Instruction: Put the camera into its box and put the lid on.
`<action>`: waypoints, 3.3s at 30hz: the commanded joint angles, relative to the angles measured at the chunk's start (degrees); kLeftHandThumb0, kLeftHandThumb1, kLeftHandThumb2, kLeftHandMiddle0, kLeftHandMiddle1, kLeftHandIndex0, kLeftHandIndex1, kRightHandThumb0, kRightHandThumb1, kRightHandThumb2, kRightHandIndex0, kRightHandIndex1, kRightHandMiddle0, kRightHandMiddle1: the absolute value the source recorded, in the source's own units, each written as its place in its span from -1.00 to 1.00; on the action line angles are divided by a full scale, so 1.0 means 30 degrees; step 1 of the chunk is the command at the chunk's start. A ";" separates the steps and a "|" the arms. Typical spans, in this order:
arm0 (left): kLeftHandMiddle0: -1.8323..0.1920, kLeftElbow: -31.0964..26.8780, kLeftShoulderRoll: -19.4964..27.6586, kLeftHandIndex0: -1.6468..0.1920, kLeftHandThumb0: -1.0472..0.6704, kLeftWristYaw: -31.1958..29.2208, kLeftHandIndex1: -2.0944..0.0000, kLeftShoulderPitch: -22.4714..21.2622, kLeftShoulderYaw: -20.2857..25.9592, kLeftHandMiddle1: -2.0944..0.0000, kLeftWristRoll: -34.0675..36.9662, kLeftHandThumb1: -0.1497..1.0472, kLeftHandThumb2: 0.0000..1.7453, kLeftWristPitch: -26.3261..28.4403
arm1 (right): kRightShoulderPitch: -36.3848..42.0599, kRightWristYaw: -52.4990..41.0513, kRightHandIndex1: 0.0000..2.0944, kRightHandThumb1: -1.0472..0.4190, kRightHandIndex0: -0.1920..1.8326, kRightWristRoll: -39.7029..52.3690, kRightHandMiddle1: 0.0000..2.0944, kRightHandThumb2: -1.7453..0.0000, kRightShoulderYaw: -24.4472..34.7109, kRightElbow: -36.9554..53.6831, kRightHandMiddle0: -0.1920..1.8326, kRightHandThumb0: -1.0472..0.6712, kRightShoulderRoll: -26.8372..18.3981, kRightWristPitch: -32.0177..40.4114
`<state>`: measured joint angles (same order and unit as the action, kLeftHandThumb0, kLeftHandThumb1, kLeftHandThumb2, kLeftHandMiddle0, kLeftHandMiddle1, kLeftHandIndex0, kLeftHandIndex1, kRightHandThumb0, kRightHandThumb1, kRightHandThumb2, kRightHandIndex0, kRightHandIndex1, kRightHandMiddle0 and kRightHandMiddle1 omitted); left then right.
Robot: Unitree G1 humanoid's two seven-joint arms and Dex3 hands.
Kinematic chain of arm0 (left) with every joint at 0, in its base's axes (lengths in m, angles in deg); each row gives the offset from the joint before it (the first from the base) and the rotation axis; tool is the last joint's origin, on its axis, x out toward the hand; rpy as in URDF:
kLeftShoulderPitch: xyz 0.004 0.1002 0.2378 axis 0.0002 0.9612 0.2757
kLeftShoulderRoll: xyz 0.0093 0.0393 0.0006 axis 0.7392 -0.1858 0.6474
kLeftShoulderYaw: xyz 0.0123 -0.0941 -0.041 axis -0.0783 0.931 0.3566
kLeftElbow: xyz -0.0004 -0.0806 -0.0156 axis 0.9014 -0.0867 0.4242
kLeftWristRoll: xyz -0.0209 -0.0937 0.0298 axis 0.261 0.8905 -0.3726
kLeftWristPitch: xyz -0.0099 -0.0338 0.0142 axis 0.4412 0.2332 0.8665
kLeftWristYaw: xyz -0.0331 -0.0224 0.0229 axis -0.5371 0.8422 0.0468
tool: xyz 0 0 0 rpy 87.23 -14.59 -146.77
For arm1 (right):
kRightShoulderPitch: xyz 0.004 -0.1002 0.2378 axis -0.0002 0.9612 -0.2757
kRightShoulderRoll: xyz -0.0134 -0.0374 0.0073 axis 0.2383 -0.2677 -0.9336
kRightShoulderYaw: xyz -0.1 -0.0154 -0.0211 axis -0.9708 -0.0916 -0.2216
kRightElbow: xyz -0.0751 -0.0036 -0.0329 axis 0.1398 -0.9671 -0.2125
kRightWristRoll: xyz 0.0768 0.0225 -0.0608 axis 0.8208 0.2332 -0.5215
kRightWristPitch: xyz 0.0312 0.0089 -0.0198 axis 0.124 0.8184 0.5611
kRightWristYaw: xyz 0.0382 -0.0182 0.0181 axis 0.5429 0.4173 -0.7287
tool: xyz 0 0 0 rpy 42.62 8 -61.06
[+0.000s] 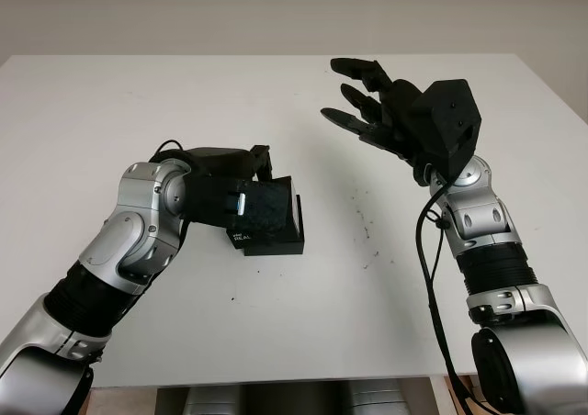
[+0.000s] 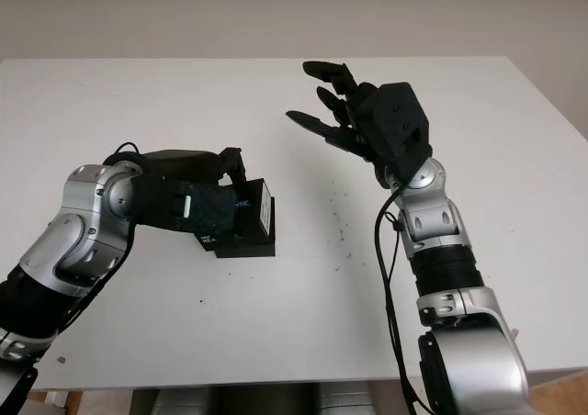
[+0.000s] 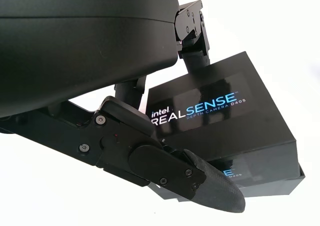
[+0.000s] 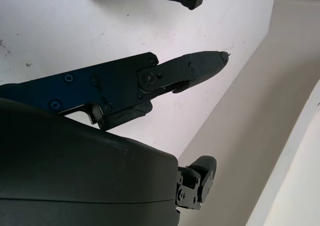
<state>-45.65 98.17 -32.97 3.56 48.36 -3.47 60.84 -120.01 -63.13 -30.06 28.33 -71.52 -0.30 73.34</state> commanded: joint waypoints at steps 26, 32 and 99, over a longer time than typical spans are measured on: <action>0.65 0.1960 -0.1237 0.82 -0.08 0.1764 -0.40 -0.0733 -0.0041 -1.00 0.0729 1.00 -0.92 -0.0935 | 0.0054 0.0080 -0.95 -1.00 -0.66 0.0013 -0.49 0.91 0.0023 0.0367 -0.88 -0.48 0.0114 -0.0087; 0.46 0.2532 -0.1009 0.90 -0.06 0.2059 -0.89 -0.1291 0.0071 -1.00 0.0881 1.00 -0.86 -0.2303 | 0.0091 -0.0010 -0.95 -1.00 -0.66 0.0101 -0.51 0.91 0.0038 0.0486 -0.88 -0.50 0.0118 0.0100; 1.00 0.1559 -0.0826 1.00 -0.53 -0.1693 1.00 -0.1508 -0.2079 0.99 -0.2723 1.00 -0.76 -0.1597 | 0.0490 0.0258 -0.94 -1.00 -0.65 -0.0057 -0.61 0.92 -0.0077 0.1199 -0.81 -0.47 0.0141 0.0529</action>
<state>-40.71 95.66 -37.64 -0.69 42.23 -11.17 55.80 -118.88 -62.55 -30.12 27.97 -68.95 0.22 74.60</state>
